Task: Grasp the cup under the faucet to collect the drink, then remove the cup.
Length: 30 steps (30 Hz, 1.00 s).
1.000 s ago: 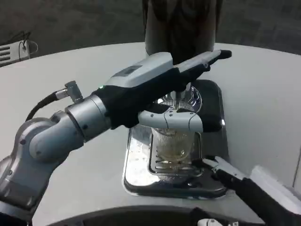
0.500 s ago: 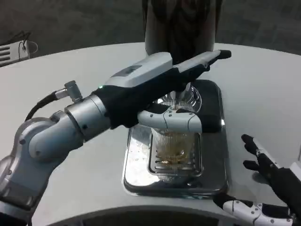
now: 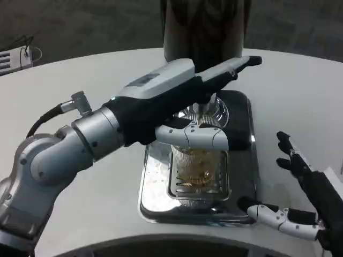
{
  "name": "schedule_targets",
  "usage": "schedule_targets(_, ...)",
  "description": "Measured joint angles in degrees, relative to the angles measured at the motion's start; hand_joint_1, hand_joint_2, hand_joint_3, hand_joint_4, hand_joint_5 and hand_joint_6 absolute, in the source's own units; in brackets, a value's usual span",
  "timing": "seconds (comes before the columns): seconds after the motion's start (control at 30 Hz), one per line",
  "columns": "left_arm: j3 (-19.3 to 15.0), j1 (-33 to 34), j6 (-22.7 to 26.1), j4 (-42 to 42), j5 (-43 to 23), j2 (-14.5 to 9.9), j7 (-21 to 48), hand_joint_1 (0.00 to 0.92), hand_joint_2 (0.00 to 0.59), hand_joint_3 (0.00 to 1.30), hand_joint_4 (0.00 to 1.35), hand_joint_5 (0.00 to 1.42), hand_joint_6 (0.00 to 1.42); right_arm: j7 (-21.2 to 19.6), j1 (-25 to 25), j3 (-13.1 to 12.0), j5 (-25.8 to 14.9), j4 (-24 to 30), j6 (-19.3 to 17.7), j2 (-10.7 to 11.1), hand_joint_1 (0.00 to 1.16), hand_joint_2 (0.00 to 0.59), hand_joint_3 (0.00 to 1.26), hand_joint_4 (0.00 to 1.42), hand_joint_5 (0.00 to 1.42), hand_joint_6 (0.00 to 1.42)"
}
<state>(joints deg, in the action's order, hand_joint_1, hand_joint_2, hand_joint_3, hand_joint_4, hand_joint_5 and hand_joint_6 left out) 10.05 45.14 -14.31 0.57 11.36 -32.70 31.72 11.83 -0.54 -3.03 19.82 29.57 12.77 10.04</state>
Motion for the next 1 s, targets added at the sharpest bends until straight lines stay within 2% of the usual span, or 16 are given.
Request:
schedule_targets(0.67,-0.6,-0.9,1.6,-2.3,0.1,-0.7,0.1,0.0,0.0,0.04,0.0,0.08,0.09,-7.1,11.5,4.9,-0.6,-13.4,-2.2,-1.0,0.8,0.198,0.0,0.02,0.1,0.0)
schedule_targets(1.0,-0.8,-1.1,2.1,-3.0,0.1,-0.9,0.2,0.0,0.0,0.04,0.0,0.08,0.08,-8.3,14.6,6.6,-1.3,-17.1,-2.7,-1.4,0.8,0.199,0.0,0.02,0.1,0.0)
